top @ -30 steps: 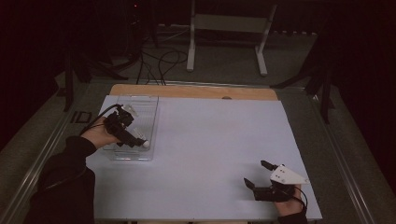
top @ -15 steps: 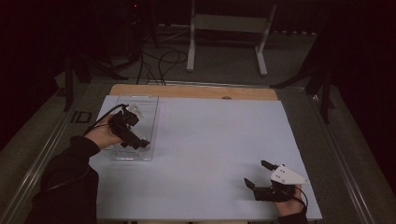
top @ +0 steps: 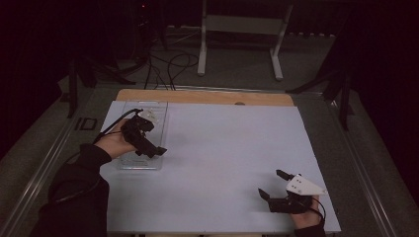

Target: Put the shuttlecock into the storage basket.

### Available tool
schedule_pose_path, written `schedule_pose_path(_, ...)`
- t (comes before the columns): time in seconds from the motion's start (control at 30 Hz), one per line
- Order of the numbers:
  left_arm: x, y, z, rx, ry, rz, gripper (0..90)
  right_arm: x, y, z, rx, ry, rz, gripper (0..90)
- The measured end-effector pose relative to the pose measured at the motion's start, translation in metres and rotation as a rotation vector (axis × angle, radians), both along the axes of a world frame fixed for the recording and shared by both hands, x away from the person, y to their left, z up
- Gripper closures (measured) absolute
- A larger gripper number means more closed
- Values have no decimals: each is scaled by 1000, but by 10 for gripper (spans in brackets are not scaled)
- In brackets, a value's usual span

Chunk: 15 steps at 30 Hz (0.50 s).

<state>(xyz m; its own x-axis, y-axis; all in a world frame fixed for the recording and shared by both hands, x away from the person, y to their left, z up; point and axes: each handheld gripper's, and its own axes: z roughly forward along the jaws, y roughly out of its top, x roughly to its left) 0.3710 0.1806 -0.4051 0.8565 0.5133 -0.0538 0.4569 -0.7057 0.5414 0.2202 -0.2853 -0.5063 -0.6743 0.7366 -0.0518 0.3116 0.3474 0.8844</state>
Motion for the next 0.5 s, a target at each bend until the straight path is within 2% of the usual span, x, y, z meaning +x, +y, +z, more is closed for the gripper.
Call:
schedule_pose_path(0.17, -3, -4, 5, -42, 7, -4, 3, 0, 0, 0, 0, 3, -1, 97)
schedule_pose_path(0.5, -11, -23, 5, -19, -1, -68, 3, 0, 0, 0, -3, 2, -2, 97)
